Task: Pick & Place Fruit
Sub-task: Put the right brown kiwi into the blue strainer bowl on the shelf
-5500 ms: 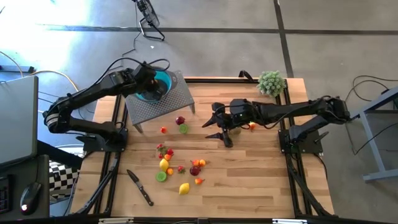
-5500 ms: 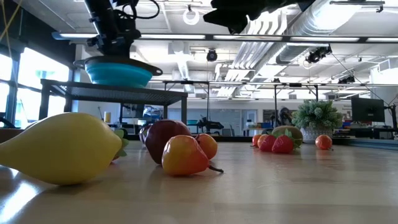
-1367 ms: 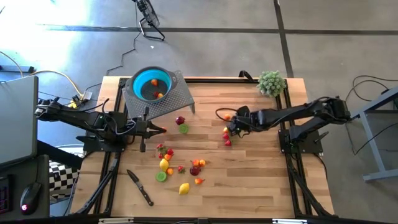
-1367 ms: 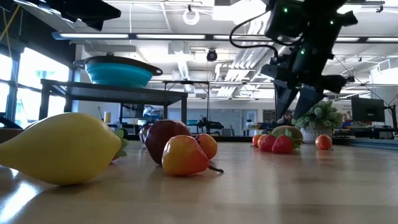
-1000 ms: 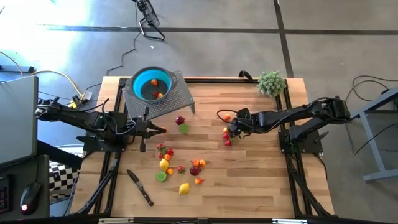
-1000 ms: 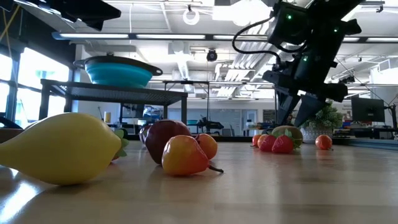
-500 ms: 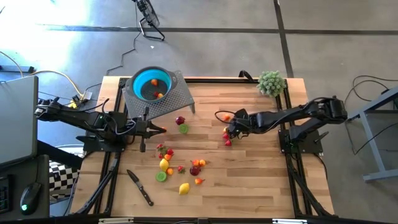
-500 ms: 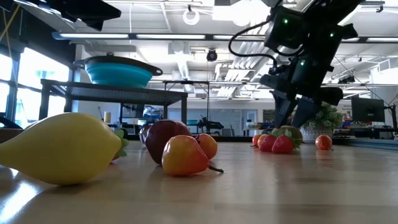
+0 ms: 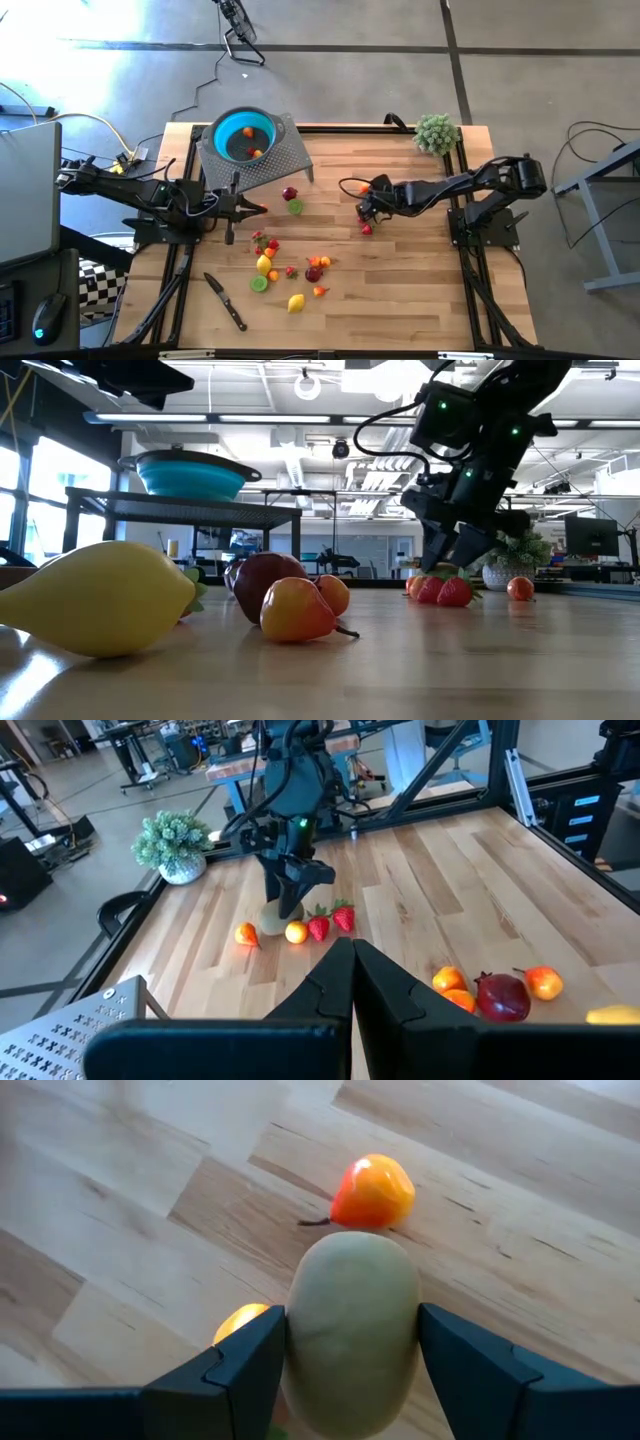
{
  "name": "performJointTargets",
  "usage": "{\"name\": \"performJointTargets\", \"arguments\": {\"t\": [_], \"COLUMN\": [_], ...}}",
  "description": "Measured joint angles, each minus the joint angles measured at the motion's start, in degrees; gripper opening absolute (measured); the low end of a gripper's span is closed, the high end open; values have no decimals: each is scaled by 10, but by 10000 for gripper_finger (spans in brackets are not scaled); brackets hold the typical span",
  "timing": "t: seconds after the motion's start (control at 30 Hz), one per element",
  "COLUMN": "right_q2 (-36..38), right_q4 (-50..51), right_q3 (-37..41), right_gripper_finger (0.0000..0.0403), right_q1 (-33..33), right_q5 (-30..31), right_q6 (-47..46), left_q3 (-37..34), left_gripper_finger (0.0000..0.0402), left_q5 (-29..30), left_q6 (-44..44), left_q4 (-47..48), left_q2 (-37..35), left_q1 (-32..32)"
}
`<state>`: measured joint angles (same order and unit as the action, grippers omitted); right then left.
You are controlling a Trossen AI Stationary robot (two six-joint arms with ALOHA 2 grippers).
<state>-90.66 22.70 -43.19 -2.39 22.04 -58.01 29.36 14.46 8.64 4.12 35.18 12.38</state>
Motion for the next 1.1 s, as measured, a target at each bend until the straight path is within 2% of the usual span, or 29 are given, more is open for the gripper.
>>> {"name": "performJointTargets", "arguments": {"t": [0.4,0.63,0.93,1.1], "right_q2": [0,48,126,141], "right_q4": [-20,-6,6,-4], "right_q3": [1,5,4,3], "right_gripper_finger": [218,217,217,217], "right_q1": [0,-3,-3,-3], "right_q5": [1,-21,-10,-44], "right_q6": [43,58,76,105], "left_q3": [0,0,0,0], "left_gripper_finger": [1,1,1,1], "left_q5": [0,0,0,0], "left_q6": [0,0,0,0], "left_q4": [4,3,4,4], "left_q2": [0,0,0,0], "left_q1": [0,0,0,0]}}
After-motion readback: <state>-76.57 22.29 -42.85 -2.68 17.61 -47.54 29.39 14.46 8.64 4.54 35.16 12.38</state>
